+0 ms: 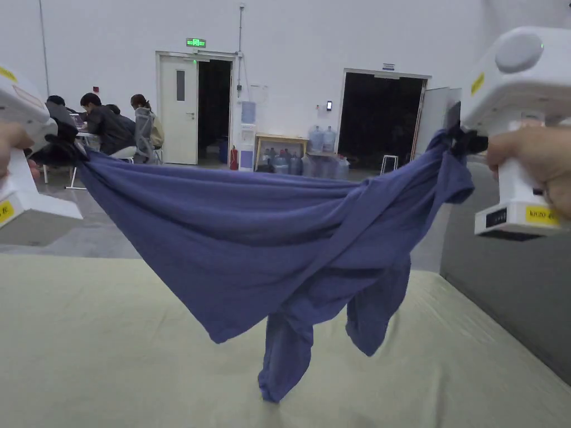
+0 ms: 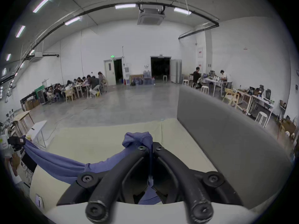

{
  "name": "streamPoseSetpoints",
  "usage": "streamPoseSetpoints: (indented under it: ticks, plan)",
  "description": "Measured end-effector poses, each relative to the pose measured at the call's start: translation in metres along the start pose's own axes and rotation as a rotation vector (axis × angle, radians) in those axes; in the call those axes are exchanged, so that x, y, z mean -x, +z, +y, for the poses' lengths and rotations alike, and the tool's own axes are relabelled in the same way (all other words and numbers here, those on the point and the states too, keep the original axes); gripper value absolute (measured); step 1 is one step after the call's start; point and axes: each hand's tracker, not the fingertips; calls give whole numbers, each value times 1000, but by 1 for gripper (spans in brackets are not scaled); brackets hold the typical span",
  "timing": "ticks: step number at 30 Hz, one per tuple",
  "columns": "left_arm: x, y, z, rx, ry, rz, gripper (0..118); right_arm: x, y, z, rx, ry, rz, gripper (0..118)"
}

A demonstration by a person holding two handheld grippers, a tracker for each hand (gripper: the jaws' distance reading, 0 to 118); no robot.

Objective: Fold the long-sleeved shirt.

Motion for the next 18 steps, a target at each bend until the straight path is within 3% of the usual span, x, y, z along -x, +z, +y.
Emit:
streamPoseSetpoints:
  ticks: [4,7,12,15,18]
  plan:
    - [47,-25,-68,116,-55,63,0,-6,-35,-103,121,105,22,0]
    - [96,-42,-139,299,-26,141,0,-14,-54,-209,262,181,28,0]
    - [172,-32,-253,529,-49,280,0,-47,-57,-371,441,220,67,0]
    - [195,-1,-300,615,-53,265,0,-64,-29,-429,522,192,99,0]
    - [205,32,-334,656,-99,265,0,-74,2,-464,536,254,109,0]
